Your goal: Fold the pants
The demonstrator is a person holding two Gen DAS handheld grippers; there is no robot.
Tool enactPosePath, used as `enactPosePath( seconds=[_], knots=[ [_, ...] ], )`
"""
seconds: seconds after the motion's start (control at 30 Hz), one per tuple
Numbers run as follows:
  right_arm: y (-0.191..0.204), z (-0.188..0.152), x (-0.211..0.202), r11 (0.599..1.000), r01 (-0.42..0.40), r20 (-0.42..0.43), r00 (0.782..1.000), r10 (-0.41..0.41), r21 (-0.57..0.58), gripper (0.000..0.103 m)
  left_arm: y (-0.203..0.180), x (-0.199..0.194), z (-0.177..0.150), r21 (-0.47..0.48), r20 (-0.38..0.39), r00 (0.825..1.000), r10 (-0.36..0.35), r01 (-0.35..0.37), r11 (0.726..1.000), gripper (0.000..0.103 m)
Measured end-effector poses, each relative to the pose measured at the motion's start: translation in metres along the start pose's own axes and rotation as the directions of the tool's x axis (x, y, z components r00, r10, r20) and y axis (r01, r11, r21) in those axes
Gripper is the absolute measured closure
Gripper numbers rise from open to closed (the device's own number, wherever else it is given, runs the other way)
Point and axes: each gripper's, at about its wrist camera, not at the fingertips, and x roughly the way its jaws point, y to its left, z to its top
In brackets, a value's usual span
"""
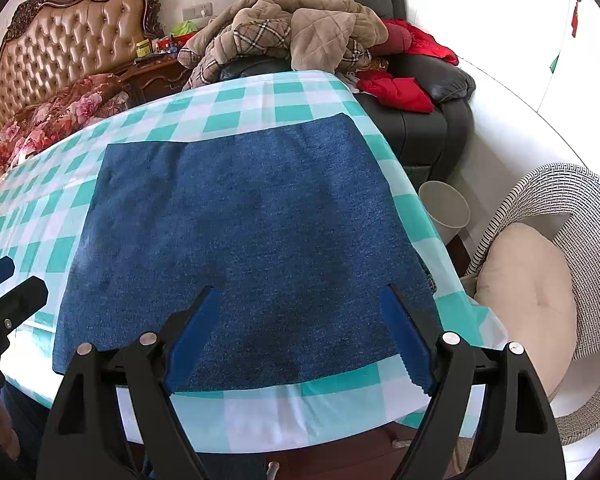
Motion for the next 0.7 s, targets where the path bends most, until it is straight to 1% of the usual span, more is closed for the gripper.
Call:
enactPosePath(
  seconds=[0.17, 0.27, 0.33, 0.4, 0.5, 0.57, 0.6, 0.63, 0.7],
  knots=[
    [0.0, 0.0, 0.0, 1.0, 0.001, 0.0, 1.0, -0.001, 0.0, 0.024, -0.001, 0.001, 0.0, 0.001, -0.002, 1.0, -0.003, 0.003, 1.0, 0.001],
    [0.0, 0.0, 0.0, 1.0, 0.0, 0.0, 1.0, 0.0, 0.0, 0.024, -0.002, 0.001, 0.001, -0.005, -0.005, 1.0, -0.017, 0.017, 1.0, 0.001],
    [0.001, 0.0, 0.0, 1.0, 0.0, 0.0, 1.0, 0.0, 0.001, 0.024, -0.005, 0.0, 0.0, 0.011, 0.014, 1.0, -0.022, 0.022, 1.0, 0.001],
    [0.001, 0.0, 0.0, 1.0, 0.0, 0.0, 1.0, 0.0, 0.002, 0.024, -0.01, 0.0, -0.002, 0.034, 0.002, 0.999, -0.048, 0.047, 0.998, 0.001],
    [-0.001, 0.0, 0.0, 1.0, -0.003, 0.003, 1.0, 0.003, 0.006, 0.024, -0.016, 0.003, 0.001, 0.029, 0.008, 0.998, -0.07, 0.07, 0.997, 0.001],
    [0.001, 0.0, -0.002, 1.0, -0.007, 0.009, 1.0, 0.007, 0.004, 0.023, -0.016, 0.002, 0.003, 0.028, -0.001, 0.99, -0.139, 0.139, 0.99, 0.001],
    [0.001, 0.0, -0.003, 1.0, -0.008, 0.01, 1.0, 0.008, 0.003, 0.021, -0.016, -0.001, 0.003, 0.037, 0.005, 0.989, -0.146, 0.146, 0.989, 0.001],
    [0.007, 0.001, -0.004, 1.0, -0.009, 0.016, 1.0, 0.009, -0.007, 0.02, -0.011, -0.008, 0.004, 0.045, 0.025, 0.991, -0.135, 0.134, 0.99, 0.001],
    [0.019, 0.004, -0.008, 0.999, -0.024, 0.03, 0.999, 0.025, -0.035, 0.019, 0.005, -0.022, 0.003, 0.019, 0.059, 0.993, -0.105, 0.104, 0.994, 0.001]
  ],
)
